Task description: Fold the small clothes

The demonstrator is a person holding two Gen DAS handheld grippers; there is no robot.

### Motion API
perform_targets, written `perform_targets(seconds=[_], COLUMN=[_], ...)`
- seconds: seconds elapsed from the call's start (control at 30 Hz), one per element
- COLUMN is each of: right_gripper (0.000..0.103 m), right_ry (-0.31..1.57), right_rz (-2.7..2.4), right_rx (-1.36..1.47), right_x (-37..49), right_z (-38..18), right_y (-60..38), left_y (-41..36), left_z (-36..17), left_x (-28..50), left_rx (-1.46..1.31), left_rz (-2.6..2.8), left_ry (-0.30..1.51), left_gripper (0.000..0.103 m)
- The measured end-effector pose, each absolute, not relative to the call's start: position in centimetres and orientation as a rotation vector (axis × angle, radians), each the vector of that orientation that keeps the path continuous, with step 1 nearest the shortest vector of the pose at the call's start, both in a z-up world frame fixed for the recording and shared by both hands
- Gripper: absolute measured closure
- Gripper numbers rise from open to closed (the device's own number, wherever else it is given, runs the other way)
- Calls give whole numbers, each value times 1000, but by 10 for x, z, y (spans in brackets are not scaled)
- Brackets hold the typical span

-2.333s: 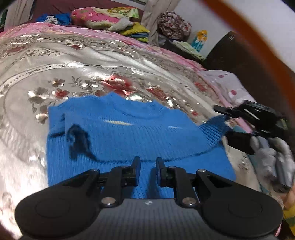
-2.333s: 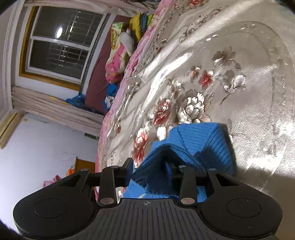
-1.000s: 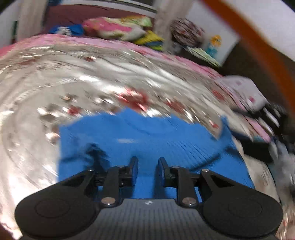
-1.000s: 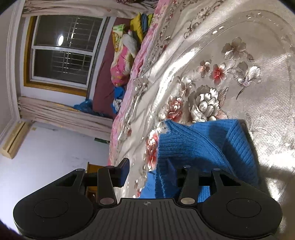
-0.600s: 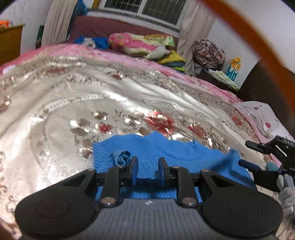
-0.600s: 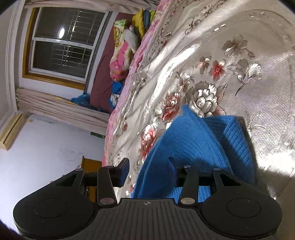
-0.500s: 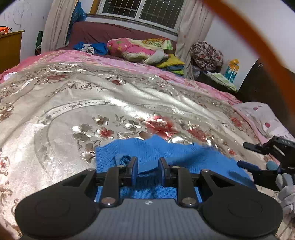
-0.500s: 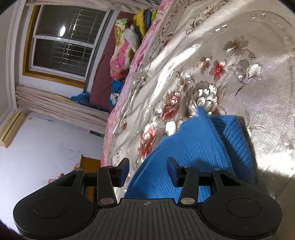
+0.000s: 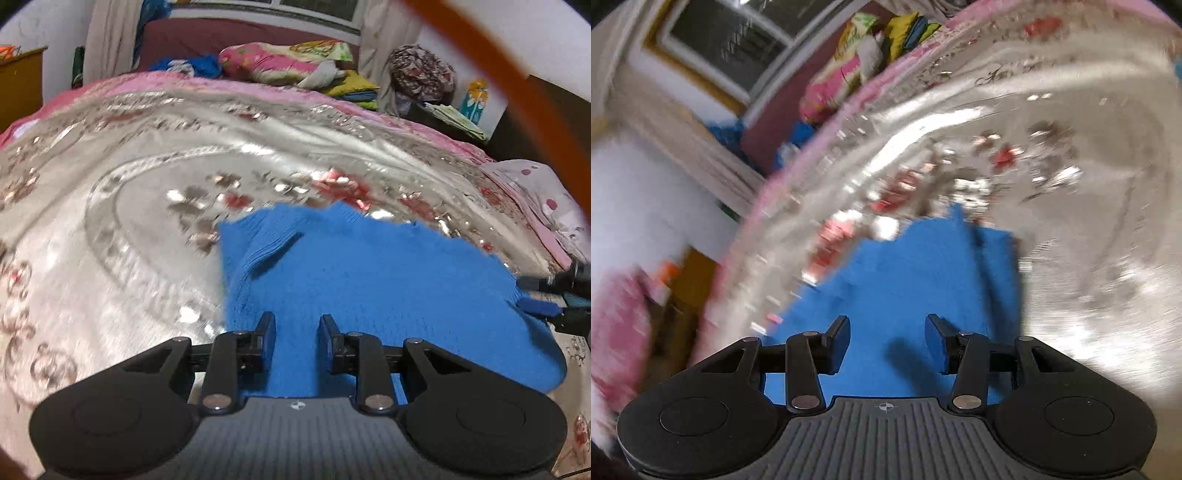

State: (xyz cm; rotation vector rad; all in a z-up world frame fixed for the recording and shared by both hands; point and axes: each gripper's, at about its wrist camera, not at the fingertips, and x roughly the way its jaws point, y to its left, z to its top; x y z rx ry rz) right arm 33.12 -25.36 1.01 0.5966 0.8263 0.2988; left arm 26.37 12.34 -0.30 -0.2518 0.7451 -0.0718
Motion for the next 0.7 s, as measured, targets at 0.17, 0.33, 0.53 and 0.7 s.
perform_targets(seconds=[0.17,0.33,0.53,0.7], right_gripper=[68,66,65,64], right_ry=[816,792,800,772], right_rz=[254,242,229,219], right_rx=[420,369,339,384], right_x=[322,312,309,306], right_z=[14,21,19,23], right_y=[-244,-239,-239,-245], left_y=[129,142,156,164], left_z=[-1,7,-2,0], left_x=[256,258,279,274], left_rx=[-279,-343,-361,-408], left_rz=[-49,-13,66,88], left_ry=[739,721,790,762], left_gripper=[69,69,67,67])
